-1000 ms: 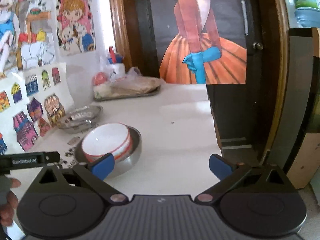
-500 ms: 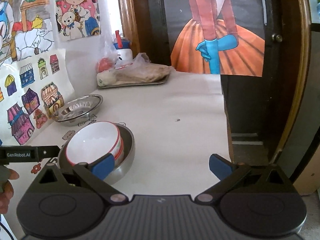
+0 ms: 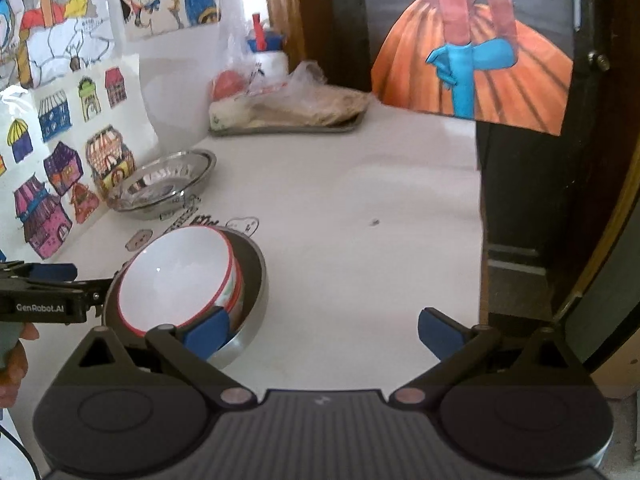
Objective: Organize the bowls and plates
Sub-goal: 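Reach both tools toward the rim of the steel bowl holding the white bowls, then close the left tool on the steel bowl rim while the right tool grips it too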
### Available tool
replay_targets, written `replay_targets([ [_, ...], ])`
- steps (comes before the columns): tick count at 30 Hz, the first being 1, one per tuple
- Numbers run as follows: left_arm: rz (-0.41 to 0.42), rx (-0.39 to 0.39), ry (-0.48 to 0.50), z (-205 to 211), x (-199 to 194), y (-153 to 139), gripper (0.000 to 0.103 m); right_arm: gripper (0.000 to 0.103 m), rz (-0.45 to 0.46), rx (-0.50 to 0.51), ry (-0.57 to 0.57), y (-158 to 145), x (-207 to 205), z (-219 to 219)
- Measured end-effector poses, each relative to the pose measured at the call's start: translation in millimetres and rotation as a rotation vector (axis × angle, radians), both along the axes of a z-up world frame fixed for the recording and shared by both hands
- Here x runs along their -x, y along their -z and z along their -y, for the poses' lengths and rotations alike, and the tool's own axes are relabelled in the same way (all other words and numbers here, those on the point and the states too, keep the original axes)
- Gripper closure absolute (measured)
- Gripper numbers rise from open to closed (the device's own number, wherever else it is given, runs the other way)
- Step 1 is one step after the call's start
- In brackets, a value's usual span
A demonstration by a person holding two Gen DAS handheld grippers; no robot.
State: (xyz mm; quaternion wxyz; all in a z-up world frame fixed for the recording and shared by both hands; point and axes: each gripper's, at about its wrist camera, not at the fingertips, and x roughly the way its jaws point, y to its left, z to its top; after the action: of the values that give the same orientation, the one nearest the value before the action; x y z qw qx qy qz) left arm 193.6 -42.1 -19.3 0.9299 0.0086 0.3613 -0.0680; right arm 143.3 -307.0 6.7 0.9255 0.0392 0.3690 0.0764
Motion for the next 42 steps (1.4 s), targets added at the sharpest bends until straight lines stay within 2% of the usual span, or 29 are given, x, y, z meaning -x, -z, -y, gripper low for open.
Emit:
replay_targets([
  [3,-0.009,0.005,0.003,-0.1,-2.9,0.6,0.005,0.003,-0.039,-0.012,-0.002,1.8,-7.5,-1.5],
  [7,-0.04,0.05,0.0,-4.0,-10.5,0.3,0.008,0.015,-0.074,-0.047,0.001,0.6,-15.7,2.5],
  [15,-0.109,0.132,-0.007,-8.9,-20.8,0.3,0.022,0.028,-0.109,-0.055,-0.019,-1.3,-23.0,-0.2],
  [18,-0.139,0.156,-0.005,-9.9,-23.6,1.8,0.031,0.034,-0.118,-0.064,-0.022,-1.7,-24.7,-2.8],
  [19,-0.163,0.152,0.006,-8.3,-25.6,4.5,0.036,0.035,-0.12,-0.064,-0.024,-2.0,-25.0,-3.6],
  [21,-0.152,0.11,0.017,-1.5,-23.6,5.7,0.039,0.035,-0.123,-0.059,-0.026,-2.6,-25.5,-5.4],
  [23,-0.152,0.13,0.016,-1.5,-23.9,5.6,0.046,0.037,-0.127,-0.057,-0.024,-2.6,-26.1,-7.2],
  [25,-0.156,0.147,0.014,-3.3,-25.8,5.1,0.046,0.038,-0.131,-0.059,-0.028,-3.0,-26.4,-7.8],
  [27,-0.158,0.142,0.019,-2.8,-26.9,4.5,0.048,0.038,-0.131,-0.058,-0.03,-3.3,-26.6,-8.0],
  [29,-0.155,0.136,0.026,-0.5,-26.5,3.9,0.055,0.038,-0.129,-0.06,-0.029,-2.7,-25.9,-7.3],
  [33,-0.115,0.105,0.041,5.8,-20.0,2.9,0.057,0.038,-0.129,-0.074,-0.027,-1.1,-25.9,-6.1],
  [36,-0.068,0.115,0.052,4.3,-12.1,-2.0,0.057,0.038,-0.127,-0.079,-0.029,-0.7,-25.6,-5.3],
  [42,-0.061,0.111,0.079,6.4,-11.2,-7.2,0.06,0.038,-0.127,-0.084,-0.033,-0.3,-25.4,-4.0],
])
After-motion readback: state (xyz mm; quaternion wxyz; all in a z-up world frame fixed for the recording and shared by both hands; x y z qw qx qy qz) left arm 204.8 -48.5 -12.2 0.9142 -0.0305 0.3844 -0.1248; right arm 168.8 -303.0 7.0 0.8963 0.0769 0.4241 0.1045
